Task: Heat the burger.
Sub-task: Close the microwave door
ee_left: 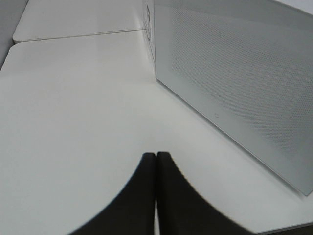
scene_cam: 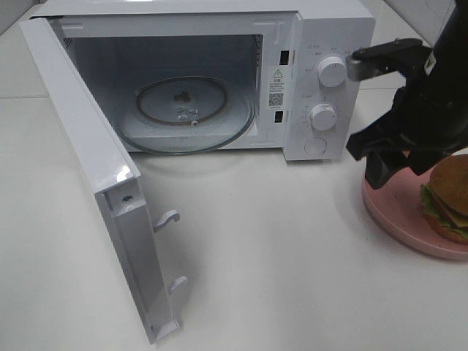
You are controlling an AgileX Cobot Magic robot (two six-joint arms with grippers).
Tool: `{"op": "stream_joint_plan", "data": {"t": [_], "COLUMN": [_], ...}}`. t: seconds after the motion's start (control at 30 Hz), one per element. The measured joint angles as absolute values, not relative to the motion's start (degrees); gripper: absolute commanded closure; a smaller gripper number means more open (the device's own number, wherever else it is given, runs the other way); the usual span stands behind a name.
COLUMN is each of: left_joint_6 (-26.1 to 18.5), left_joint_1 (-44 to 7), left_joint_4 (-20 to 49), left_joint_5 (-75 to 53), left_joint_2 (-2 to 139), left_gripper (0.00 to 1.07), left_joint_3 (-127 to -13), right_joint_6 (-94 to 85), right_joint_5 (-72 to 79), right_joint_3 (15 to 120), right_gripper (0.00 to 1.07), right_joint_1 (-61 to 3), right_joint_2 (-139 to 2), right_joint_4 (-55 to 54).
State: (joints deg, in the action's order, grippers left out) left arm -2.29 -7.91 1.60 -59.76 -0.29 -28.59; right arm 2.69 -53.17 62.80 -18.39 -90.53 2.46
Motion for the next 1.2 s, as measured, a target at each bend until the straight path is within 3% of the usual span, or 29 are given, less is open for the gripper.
{"op": "stream_joint_plan", "data": {"t": [0.1,0.27,0.43,0.8,1.2], "left_joint_6": [-2.3,-2.3,-2.3,-2.3,-2.3], "left_joint_1": [-7.9,-7.9,-7.9,-7.9,-7.9], "left_joint_4": [1.6,1.6,1.6,1.6,1.6], "left_joint_5": [-59.8,-59.8,-59.8,-59.8,-59.8], "left_joint_2": [-0.3,-0.3,-0.3,-0.3,-0.3], "left_gripper": [1.07,1.07,1.07,1.07,1.07], "left_joint_3": [-28.6,-28.6,-28.6,-28.6,-28.6], "right_joint_6": [2.7,2.7,2.6,2.6,2.3], "right_joint_5": [-54.4,-62.3,-65.2,-65.5,-65.1], "right_joint_3": [63.9,68.4,68.4,67.0,48.0], "right_gripper": [0.45,0.45,0.45,0.45,0.45], "right_joint_1": [-16.9,-6.5,-2.5,-2.3,-2.3], "right_joint_2": [-90.5,-90.5,-88.3,-71.6,-46.4], "right_joint_4": [0.7,-6.6,-6.6,-6.8,-5.4]}}
